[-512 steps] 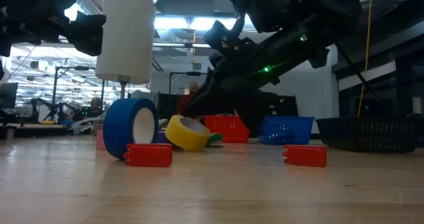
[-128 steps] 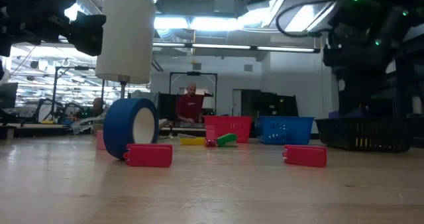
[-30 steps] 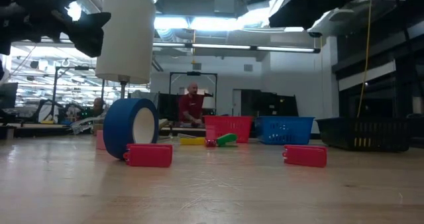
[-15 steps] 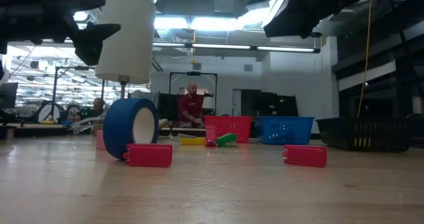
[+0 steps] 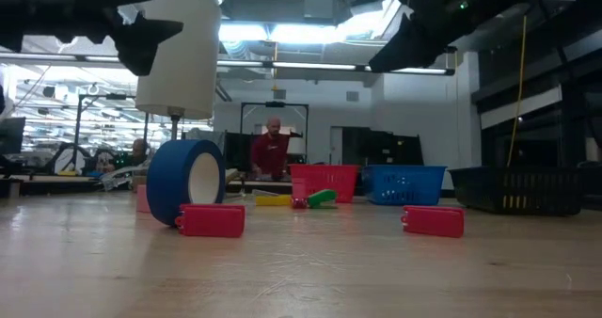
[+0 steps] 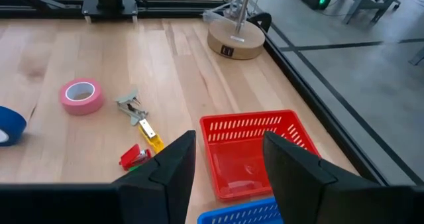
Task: Pick and place Stapler, Stapler remover, tape
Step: Put the pink tape into the black bin
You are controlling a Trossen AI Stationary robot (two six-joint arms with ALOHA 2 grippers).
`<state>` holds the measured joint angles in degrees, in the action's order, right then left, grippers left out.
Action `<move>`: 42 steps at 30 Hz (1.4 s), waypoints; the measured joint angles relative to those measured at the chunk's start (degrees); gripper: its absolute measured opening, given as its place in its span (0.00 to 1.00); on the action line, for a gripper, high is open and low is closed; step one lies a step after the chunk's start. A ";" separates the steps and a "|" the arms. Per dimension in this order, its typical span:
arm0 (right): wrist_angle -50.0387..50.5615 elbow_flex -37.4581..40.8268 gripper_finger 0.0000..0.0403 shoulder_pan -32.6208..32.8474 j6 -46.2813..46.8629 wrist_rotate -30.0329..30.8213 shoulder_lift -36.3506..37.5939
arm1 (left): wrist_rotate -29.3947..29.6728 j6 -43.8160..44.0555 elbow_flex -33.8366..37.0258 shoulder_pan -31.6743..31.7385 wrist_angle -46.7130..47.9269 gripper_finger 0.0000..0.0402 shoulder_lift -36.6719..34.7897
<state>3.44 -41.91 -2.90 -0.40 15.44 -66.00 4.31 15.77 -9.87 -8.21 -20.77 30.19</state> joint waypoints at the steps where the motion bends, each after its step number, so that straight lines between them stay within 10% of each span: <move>1: 0.02 0.00 0.44 0.00 0.00 0.00 -0.04 | -0.39 -0.02 -0.58 0.00 0.00 0.59 0.98; 24: 0.24 0.00 0.44 0.01 -1.36 0.00 -0.06 | -10.95 -4.05 -8.22 -0.39 -2.70 0.57 14.45; 42: 0.24 0.00 0.44 0.02 -1.36 0.00 -0.06 | -15.96 -2.82 -8.53 -1.45 -8.22 0.19 19.31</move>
<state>3.68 -41.91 -2.87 -1.76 15.44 -66.06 -11.66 12.95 -18.39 -9.65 -28.99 49.50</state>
